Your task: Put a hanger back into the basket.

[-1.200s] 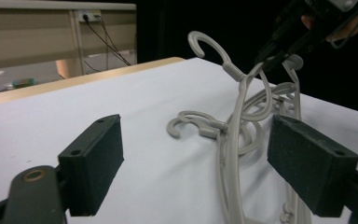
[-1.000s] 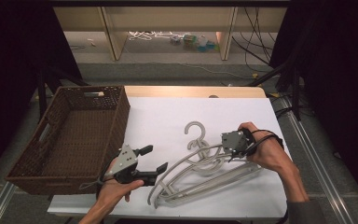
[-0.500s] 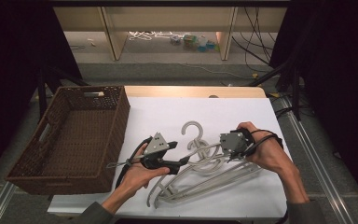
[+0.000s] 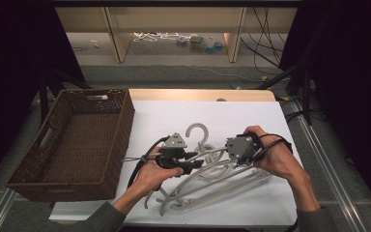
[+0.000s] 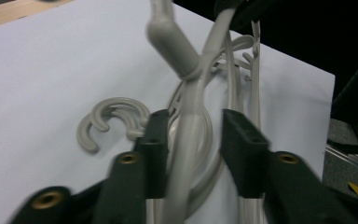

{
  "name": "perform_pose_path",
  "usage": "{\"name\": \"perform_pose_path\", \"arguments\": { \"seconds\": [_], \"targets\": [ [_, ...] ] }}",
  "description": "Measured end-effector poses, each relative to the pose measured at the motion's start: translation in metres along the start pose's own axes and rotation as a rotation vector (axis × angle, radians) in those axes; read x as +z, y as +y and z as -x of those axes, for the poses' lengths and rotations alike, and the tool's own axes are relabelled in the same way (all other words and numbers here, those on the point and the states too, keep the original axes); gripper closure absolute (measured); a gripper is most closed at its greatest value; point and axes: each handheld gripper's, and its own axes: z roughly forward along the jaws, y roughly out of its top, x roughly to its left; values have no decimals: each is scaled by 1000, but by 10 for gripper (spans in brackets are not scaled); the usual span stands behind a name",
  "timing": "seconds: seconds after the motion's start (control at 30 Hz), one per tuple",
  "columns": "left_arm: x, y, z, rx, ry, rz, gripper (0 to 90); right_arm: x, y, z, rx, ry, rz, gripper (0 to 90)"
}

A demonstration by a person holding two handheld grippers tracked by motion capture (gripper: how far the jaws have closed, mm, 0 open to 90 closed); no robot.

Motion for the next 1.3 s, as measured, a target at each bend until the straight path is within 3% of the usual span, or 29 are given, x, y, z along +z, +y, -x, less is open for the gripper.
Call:
{"name": "perform_pose_path", "arguments": {
  "seconds": [0.03,0.13,0.2,0.27,0.4,0.43,0.5,0.57,0.63,0.67,0.73,0.83,0.87,0.9,0.93,0.97,1.0,1.03,1.07,1.1,1.13,1.17,1.2,1.27,1.3],
  "targets": [
    [0,0,0,1,16,-1,711,0,0,0,0,0,0,823],
    [0,0,-3,0,13,-9,756,-1,2,-1,3,-4,4,822],
    [-1,1,-2,25,19,-27,766,-2,3,-2,19,5,-1,822],
    [-3,2,0,60,23,-33,779,1,4,0,-14,-1,12,822],
    [-10,5,4,109,24,-27,807,1,5,0,-14,-3,31,819],
    [-12,6,4,121,24,-32,813,-1,5,-1,12,-3,26,817],
    [-17,6,4,131,26,-28,815,-2,7,-1,15,-2,38,814],
    [-21,5,3,122,21,-30,817,-2,10,-1,42,-8,41,799],
    [-26,3,2,111,34,-38,818,-2,12,0,47,-50,38,700],
    [-30,1,0,111,52,-39,818,-6,13,2,84,-82,75,633],
    [-35,-1,-4,96,59,-41,817,-7,13,2,98,-92,86,600],
    [-45,-3,-11,64,81,-20,817,-12,11,1,234,-140,120,491],
    [-50,-5,-15,53,96,-12,817,-13,10,2,296,-177,148,431],
    [-50,-5,-15,53,96,-12,817,-13,10,2,296,-177,148,431],
    [-56,-7,-18,39,107,-5,818,-15,9,1,384,-199,185,389],
    [-56,-7,-18,39,107,-5,818,-15,9,1,384,-199,185,389],
    [-59,-8,-21,33,106,-3,817,-16,6,-1,477,-212,246,346],
    [-62,-9,-22,22,114,5,817,-16,6,-1,477,-212,246,346],
    [-67,-8,-24,11,126,16,817,-17,1,-3,542,-242,279,318],
    [-67,-8,-24,11,126,16,817,-17,1,-3,542,-242,279,318],
    [-71,-7,-26,7,135,33,817,-16,-4,-7,619,-260,320,287],
    [-78,-5,-29,-9,153,51,817,-16,-8,-10,647,-264,343,277],
    [-78,-5,-29,-9,153,51,817,-16,-8,-10,647,-264,343,277],
    [-84,-2,-32,-23,160,67,817,-13,-19,-16,714,-275,368,261],
    [-86,-1,-33,-29,168,72,817,-13,-19,-16,714,-275,368,261]
  ]
}}
